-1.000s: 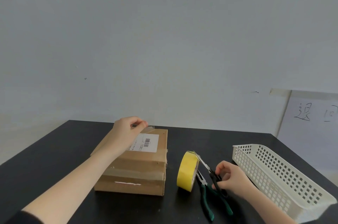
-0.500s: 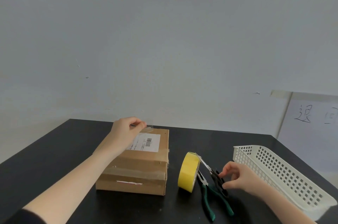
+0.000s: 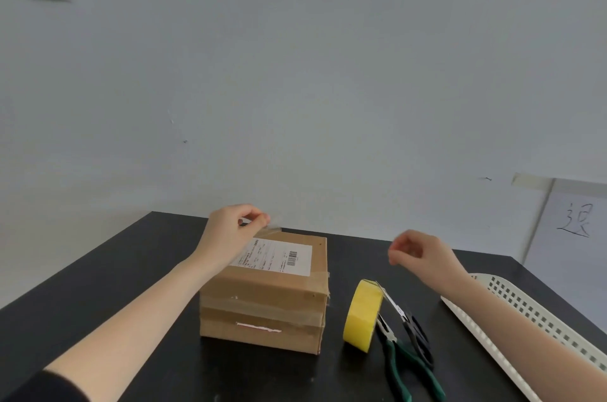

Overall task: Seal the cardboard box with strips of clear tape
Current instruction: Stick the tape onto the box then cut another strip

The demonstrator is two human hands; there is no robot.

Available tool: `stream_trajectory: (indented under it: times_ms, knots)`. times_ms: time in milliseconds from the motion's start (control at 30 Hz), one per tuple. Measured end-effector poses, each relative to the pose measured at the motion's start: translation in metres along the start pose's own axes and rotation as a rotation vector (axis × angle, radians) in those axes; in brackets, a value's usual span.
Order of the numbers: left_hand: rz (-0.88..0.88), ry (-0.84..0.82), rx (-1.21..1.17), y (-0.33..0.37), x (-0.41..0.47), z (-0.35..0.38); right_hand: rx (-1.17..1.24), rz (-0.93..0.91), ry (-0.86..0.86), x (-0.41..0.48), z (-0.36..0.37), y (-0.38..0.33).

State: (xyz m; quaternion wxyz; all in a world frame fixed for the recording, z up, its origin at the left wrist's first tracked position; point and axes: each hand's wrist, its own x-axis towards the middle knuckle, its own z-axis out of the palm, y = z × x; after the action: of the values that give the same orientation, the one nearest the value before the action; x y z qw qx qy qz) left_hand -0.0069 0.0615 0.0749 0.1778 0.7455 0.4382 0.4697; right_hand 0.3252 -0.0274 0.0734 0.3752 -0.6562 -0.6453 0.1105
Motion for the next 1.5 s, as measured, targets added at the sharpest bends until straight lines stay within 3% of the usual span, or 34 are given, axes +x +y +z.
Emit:
stream_trajectory:
  times_ms: [200,567,1133,1500]
  knots:
    - [-0.007,0.051,0.015,-0.011,0.003,-0.033,0.107,-0.125,-0.106,0.028,0.051,-0.087]
    - [-0.025,-0.005,0.036,-0.035,0.007,-0.057,0.259,-0.051,-0.253,0.056,0.117,-0.162]
    - [0.000,-0.070,0.019,-0.054,0.018,-0.045,0.334,0.020,-0.333,0.074,0.150,-0.161]
    - [-0.023,-0.115,0.007,-0.037,0.034,-0.016,0.288,0.067,-0.229,0.090,0.127,-0.131]
